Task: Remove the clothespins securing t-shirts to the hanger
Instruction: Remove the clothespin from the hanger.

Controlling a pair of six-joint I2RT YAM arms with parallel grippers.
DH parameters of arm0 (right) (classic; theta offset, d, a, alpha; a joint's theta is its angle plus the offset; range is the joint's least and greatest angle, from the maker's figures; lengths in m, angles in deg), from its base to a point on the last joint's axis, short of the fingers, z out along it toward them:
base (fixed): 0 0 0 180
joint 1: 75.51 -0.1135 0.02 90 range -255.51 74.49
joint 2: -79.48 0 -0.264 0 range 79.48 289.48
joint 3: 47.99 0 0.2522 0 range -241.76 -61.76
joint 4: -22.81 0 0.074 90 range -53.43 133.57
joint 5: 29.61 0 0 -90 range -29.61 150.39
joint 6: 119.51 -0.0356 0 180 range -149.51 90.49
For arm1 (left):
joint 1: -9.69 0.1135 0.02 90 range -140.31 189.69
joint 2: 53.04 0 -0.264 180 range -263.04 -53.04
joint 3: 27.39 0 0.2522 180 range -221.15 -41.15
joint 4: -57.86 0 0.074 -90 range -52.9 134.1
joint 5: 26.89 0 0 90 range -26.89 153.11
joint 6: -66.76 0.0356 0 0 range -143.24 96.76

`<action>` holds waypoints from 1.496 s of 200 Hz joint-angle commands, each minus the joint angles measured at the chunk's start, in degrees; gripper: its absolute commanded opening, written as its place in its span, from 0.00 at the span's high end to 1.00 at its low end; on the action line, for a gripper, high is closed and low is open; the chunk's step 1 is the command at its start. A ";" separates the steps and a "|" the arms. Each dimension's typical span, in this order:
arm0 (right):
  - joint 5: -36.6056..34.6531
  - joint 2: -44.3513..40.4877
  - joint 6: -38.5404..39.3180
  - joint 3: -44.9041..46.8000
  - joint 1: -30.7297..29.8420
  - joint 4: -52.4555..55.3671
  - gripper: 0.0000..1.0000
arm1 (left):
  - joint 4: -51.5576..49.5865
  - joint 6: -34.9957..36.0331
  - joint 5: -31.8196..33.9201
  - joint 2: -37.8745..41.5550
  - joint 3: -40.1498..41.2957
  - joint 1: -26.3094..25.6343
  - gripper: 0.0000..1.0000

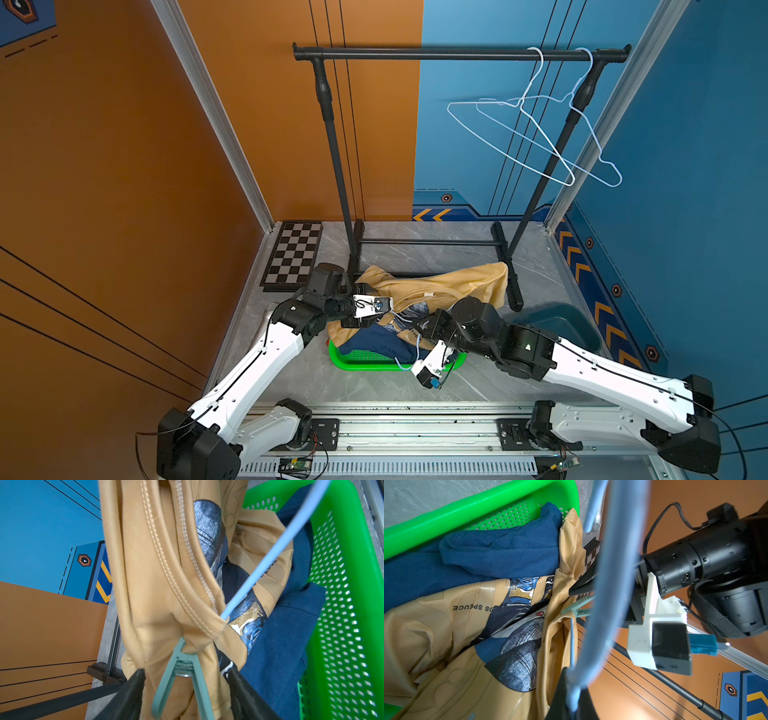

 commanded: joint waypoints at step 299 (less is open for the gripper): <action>-0.07 -3.17 -11.76 -0.71 4.55 -0.30 1.00 | -1.16 -5.22 -3.90 9.36 -4.18 1.67 0.84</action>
